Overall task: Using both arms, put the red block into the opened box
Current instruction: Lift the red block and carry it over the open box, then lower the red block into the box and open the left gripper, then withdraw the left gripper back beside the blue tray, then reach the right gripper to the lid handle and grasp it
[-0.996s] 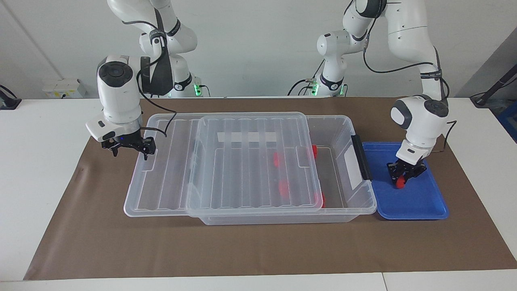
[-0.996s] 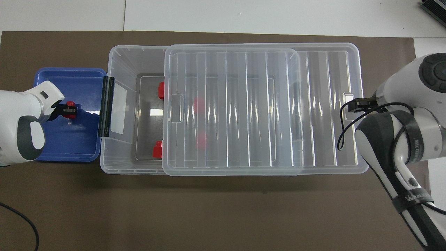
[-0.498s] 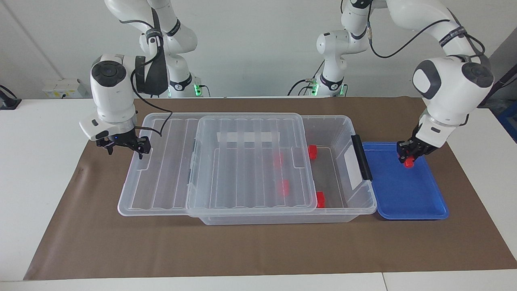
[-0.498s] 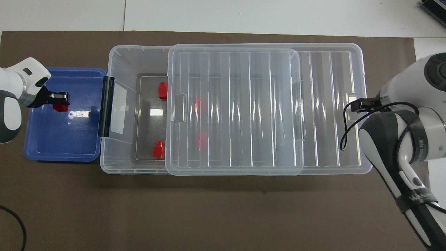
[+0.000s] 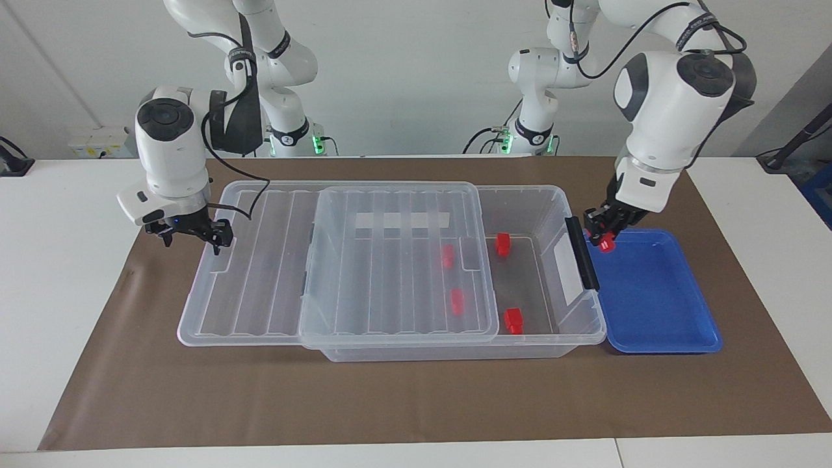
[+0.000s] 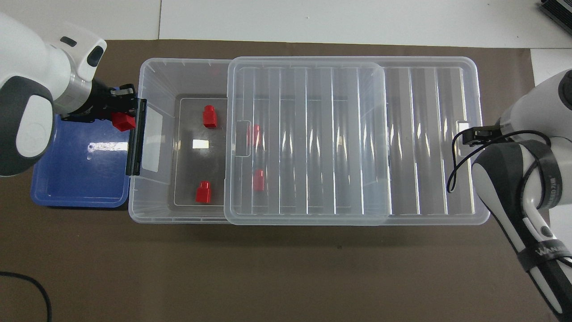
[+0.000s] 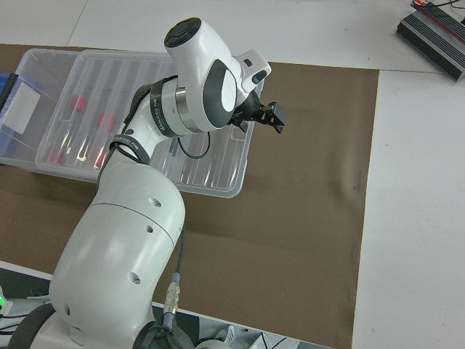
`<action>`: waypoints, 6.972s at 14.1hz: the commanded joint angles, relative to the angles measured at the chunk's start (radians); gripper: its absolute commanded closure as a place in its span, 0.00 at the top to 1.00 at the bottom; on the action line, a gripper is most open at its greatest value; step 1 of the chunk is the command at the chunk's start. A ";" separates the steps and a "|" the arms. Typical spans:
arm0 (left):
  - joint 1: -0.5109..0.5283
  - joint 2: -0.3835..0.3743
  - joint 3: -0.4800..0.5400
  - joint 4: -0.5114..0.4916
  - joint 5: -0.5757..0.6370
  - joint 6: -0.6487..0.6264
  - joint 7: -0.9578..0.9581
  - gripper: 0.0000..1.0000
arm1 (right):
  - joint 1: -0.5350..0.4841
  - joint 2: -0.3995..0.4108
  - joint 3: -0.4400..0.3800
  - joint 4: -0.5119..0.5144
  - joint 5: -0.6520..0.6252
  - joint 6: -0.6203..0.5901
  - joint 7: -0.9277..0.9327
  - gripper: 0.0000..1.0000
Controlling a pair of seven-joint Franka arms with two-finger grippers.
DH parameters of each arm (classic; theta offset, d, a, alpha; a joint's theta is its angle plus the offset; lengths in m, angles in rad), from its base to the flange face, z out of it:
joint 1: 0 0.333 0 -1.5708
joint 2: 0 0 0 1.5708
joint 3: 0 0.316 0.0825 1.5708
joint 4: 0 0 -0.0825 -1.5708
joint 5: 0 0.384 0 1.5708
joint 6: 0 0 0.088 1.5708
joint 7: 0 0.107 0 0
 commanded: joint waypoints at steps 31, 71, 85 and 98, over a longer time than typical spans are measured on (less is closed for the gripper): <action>-0.181 0.131 0.017 -0.461 0.207 0.649 -0.205 0.00 | -0.026 -0.169 0.055 0.166 0.280 -0.273 -0.049 1.00; 0.104 -0.237 0.030 -0.147 0.095 -0.127 0.353 1.00 | -0.130 -0.109 0.046 0.221 0.286 -0.284 -0.290 0.00; 0.249 -0.303 0.023 -0.229 -0.033 -0.071 0.622 1.00 | -0.227 0.063 0.048 0.147 0.379 -0.014 -0.617 0.00; 0.246 -0.156 0.019 -0.038 -0.064 -0.144 0.620 1.00 | -0.167 0.081 0.058 0.090 0.467 0.063 -0.617 0.00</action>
